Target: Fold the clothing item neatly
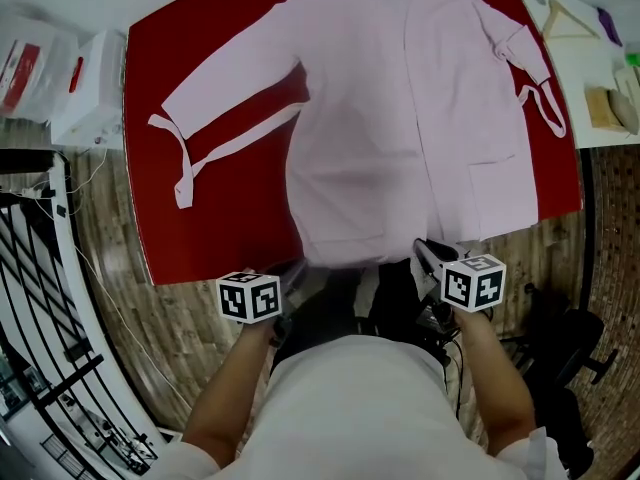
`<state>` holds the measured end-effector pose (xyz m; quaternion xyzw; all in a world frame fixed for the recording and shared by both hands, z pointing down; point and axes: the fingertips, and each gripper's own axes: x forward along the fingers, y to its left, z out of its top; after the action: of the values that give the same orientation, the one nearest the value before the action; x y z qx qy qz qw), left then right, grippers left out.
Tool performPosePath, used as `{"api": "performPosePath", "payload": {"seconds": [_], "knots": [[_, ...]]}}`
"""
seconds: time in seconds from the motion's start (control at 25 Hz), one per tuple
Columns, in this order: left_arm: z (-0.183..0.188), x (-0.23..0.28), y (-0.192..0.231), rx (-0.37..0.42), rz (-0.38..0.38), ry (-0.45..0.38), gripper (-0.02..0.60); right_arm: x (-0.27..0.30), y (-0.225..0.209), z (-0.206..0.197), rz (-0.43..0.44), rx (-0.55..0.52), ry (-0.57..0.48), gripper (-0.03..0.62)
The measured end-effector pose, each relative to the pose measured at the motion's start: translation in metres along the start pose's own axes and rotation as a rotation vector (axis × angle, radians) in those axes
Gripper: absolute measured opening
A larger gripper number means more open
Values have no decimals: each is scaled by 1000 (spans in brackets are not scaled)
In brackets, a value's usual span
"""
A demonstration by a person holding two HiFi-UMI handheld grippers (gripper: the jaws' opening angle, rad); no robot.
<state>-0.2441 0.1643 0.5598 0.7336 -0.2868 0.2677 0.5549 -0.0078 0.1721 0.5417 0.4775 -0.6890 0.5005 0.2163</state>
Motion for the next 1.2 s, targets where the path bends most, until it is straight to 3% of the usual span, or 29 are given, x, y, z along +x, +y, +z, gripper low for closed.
{"api": "performPosePath", "payload": {"seconds": [0.32, 0.64, 0.8, 1.2], "knots": [[-3, -7, 6, -17, 14, -1, 6, -16, -38, 5, -72, 25, 11, 21], [-3, -26, 31, -34, 77, -8, 3, -9, -41, -27, -52, 34, 178, 21], [0, -39, 45, -37, 98, -23, 3, -8, -44, -30, -59, 44, 204, 21], [35, -32, 15, 82, 8, -74, 5, -9, -47, -33, -69, 62, 172, 25]]}}
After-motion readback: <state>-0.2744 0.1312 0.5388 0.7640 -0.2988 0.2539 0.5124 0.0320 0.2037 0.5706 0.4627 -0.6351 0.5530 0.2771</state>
